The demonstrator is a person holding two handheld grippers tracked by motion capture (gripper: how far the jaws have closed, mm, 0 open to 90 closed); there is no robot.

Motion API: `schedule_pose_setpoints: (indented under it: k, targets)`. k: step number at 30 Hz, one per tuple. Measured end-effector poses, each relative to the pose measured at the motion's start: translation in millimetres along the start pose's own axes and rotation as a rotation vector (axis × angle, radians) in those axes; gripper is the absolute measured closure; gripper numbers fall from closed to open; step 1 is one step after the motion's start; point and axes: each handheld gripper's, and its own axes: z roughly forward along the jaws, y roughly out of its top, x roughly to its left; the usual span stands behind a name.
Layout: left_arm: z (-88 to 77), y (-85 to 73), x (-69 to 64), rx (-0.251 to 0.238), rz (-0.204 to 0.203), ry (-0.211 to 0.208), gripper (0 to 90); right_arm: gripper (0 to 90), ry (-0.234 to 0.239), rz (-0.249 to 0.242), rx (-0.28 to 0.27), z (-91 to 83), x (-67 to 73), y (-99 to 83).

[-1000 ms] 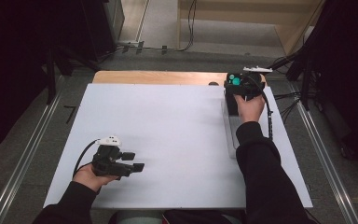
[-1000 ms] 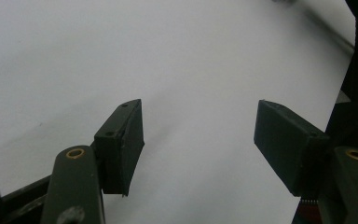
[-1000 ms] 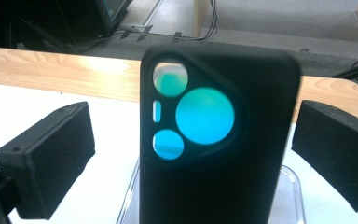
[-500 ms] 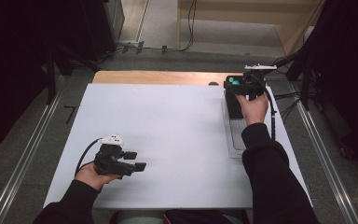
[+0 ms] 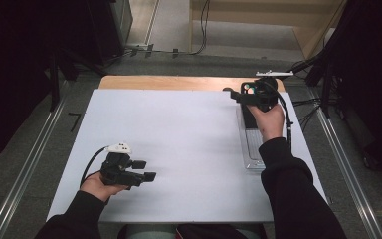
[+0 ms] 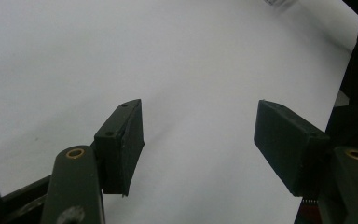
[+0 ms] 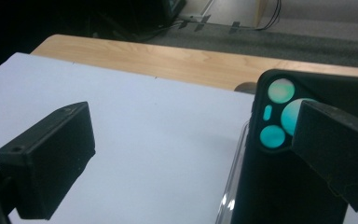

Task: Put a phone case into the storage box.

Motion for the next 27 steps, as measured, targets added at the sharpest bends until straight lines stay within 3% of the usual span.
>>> schedule_pose_setpoints:
  k: [5, 9, 20, 27]
  targets:
    - [0.6, 1.3, 1.1, -0.001, -0.001, -0.003, 33.4, 0.0, 0.027, -0.002, 0.035, -3.4, 7.3, -5.7]
    - [1.7, 3.2, 1.7, 0.001, -0.002, -0.004, 33.4, 0.0, 0.074, -0.002, 0.043, -6.0, 14.2, -12.2]
    - [2.5, 4.4, 4.2, -0.004, -0.009, -0.008, 33.4, 0.0, 0.164, -0.056, 0.088, -10.4, 39.1, -31.8]
    - [1.8, 4.4, 4.4, -0.004, -0.007, -0.011, 33.4, 0.0, 0.225, -0.07, 0.135, -10.5, 47.9, -43.6]
